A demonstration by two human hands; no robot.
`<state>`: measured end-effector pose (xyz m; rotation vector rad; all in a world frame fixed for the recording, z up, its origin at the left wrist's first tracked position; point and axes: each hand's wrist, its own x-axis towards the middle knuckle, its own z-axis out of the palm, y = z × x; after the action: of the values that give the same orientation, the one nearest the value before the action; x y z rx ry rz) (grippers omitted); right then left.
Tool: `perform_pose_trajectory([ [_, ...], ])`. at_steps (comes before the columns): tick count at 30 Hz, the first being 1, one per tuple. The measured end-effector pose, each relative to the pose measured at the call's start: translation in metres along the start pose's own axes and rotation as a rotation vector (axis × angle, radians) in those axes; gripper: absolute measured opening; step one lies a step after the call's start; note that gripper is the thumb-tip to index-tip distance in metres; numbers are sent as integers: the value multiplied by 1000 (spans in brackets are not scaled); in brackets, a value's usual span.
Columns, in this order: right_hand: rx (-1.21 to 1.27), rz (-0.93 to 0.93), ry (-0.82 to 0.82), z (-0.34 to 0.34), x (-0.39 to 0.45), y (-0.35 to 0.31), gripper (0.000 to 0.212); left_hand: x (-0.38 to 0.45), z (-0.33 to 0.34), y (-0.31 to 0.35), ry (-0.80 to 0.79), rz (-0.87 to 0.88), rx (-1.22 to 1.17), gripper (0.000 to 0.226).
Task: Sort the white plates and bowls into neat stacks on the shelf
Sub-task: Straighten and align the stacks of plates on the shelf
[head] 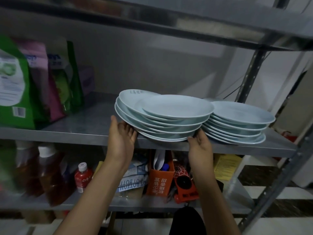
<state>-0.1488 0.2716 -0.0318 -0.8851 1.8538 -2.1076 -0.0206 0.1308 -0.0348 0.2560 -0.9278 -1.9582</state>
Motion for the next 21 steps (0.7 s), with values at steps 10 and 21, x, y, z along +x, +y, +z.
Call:
perform_pose_trajectory([
  [10,-184,11,-2,8,10,2,31,8,-6,8,4,17,60,68],
  [21,-160,5,-13,23,20,11,42,11,0,9,31,122,192,52],
])
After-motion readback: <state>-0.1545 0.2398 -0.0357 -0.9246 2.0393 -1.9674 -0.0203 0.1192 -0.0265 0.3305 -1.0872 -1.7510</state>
